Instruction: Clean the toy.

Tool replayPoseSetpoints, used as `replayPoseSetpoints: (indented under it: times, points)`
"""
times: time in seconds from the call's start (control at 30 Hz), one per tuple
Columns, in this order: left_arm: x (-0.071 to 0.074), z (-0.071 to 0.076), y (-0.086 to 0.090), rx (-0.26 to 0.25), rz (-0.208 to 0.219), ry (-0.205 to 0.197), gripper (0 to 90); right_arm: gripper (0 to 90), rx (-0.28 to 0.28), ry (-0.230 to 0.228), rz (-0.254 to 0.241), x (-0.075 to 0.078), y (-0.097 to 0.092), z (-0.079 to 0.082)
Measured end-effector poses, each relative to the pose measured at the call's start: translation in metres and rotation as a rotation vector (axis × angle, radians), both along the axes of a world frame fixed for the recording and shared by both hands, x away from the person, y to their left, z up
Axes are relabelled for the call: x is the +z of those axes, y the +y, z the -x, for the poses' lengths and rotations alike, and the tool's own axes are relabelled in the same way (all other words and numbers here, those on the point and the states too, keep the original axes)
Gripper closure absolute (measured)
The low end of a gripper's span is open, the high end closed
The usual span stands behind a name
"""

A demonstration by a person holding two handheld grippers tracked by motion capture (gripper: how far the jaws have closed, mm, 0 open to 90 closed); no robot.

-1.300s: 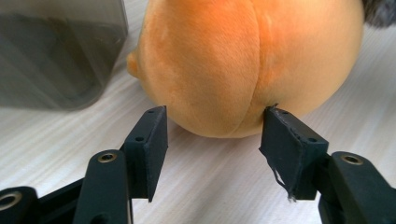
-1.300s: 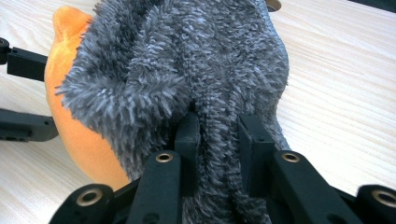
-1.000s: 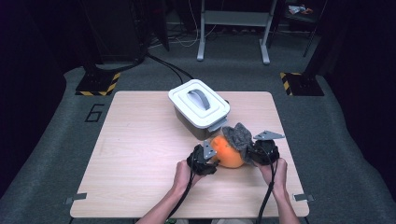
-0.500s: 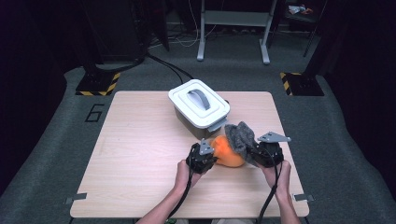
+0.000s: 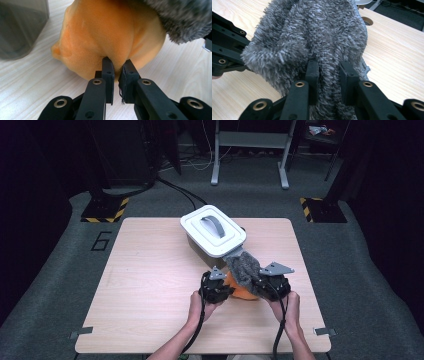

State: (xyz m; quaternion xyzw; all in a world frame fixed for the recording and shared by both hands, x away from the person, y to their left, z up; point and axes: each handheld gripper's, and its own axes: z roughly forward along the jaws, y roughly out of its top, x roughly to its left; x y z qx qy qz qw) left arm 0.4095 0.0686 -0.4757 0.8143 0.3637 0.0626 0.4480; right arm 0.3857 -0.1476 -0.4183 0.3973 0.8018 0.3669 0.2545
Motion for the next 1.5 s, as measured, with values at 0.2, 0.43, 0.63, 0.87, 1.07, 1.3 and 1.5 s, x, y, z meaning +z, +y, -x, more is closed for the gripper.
replayPoseSetpoints:
  times: [0.2,0.43,0.63,0.87,1.07,1.3,1.5]
  points:
    - [-0.003,-0.001,0.002,0.01,0.008,0.005,82.9,72.1,-0.004,-0.001,0.012,-0.001,0.001,-0.002]
    - [-0.005,-0.002,0.003,0.015,0.014,0.008,82.7,72.0,-0.026,0.017,0.001,-0.004,-0.008,-0.004]
    - [-0.004,-0.002,0.003,0.012,0.016,0.018,82.7,72.0,-0.056,0.041,-0.017,-0.009,-0.021,-0.007]
    - [-0.004,-0.004,0.003,0.01,0.011,0.012,82.7,72.0,-0.103,0.058,-0.017,-0.019,-0.036,-0.01]
    - [-0.004,-0.004,0.003,0.014,0.012,0.017,82.7,72.0,-0.145,0.093,-0.022,-0.031,-0.048,-0.015]
    - [-0.005,-0.005,0.005,0.011,0.014,0.026,82.6,72.0,-0.17,0.156,-0.03,-0.05,-0.058,-0.023]
    - [-0.005,-0.006,0.005,0.006,0.009,0.021,82.6,72.0,-0.19,0.193,-0.022,-0.064,-0.06,-0.03]
